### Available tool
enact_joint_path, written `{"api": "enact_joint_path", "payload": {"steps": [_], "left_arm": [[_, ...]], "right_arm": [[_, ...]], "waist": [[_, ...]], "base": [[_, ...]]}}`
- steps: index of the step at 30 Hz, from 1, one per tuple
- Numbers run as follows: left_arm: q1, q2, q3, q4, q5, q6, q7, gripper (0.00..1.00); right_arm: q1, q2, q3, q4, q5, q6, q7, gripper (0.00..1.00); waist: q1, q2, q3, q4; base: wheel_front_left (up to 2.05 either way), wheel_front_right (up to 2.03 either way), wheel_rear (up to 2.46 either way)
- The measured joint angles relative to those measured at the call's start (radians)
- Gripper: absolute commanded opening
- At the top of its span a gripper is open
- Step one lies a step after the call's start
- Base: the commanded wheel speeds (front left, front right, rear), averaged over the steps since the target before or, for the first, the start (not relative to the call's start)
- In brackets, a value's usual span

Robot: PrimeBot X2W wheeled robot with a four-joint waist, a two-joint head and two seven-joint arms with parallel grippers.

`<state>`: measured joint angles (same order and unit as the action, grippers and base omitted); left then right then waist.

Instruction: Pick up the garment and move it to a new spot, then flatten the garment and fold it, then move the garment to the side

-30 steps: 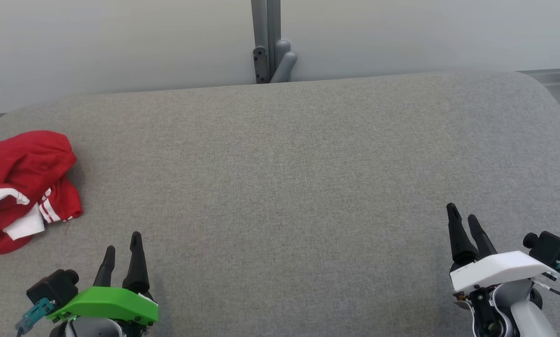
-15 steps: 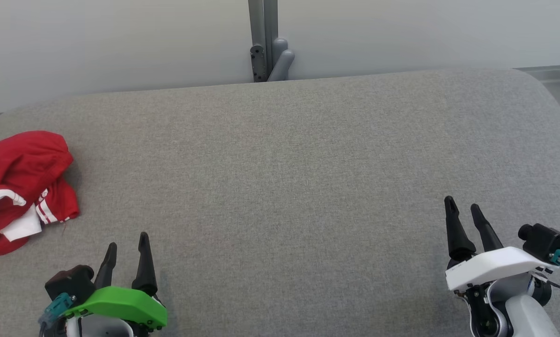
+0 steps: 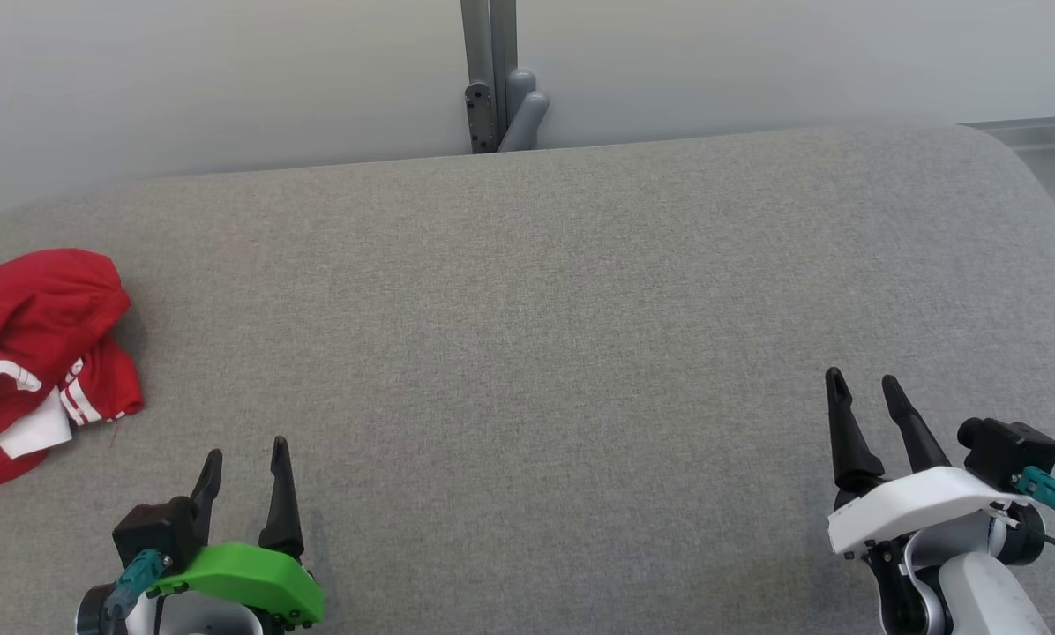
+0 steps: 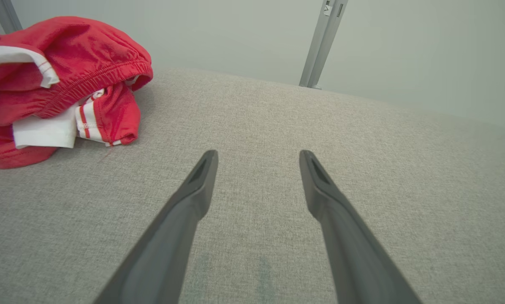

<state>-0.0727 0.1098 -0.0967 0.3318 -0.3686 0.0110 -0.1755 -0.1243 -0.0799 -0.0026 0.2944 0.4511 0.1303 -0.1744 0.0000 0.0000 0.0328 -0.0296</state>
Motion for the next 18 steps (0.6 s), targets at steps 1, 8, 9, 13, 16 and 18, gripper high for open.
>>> {"api": "enact_joint_path", "payload": {"steps": [1, 8, 9, 13, 16, 18], "left_arm": [[0.0, 0.0, -0.001, 0.0, 0.006, 0.003, -0.002, 1.0], [0.0, 0.002, -0.002, 0.002, 0.063, 0.012, -0.02, 1.0], [0.001, 0.001, -0.001, 0.002, 0.068, 0.015, -0.02, 1.0], [0.002, 0.0, 0.001, 0.004, 0.102, 0.017, -0.029, 1.0], [0.003, 0.0, 0.001, 0.007, 0.129, 0.02, -0.036, 1.0], [0.005, 0.0, 0.003, 0.009, 0.145, 0.022, -0.039, 1.0]], "right_arm": [[0.0, 0.0, 0.001, 0.0, -0.011, 0.0, -0.003, 1.0], [-0.003, -0.004, 0.014, 0.002, -0.071, 0.0, -0.019, 1.0], [-0.003, -0.005, 0.015, 0.002, -0.081, 0.0, -0.021, 1.0], [-0.003, -0.008, 0.022, 0.007, -0.11, 0.0, -0.03, 1.0], [-0.003, -0.008, 0.024, 0.013, -0.134, 0.0, -0.036, 1.0], [-0.003, -0.008, 0.026, 0.015, -0.153, 0.0, -0.039, 1.0]], "waist": [[0.0, 0.0, 0.0, -0.001], [0.0, 0.0, 0.001, -0.006], [0.0, 0.0, 0.001, -0.006], [0.0, 0.0, 0.001, -0.007], [0.0, 0.0, 0.001, -0.006], [0.0, 0.0, 0.001, -0.006]], "base": [[0.0, 0.0, 0.0], [0.0, 0.0, 0.0], [0.0, 0.0, 0.0], [0.0, 0.0, 0.0], [0.0, 0.0, 0.0], [0.0, 0.0, 0.0]]}}
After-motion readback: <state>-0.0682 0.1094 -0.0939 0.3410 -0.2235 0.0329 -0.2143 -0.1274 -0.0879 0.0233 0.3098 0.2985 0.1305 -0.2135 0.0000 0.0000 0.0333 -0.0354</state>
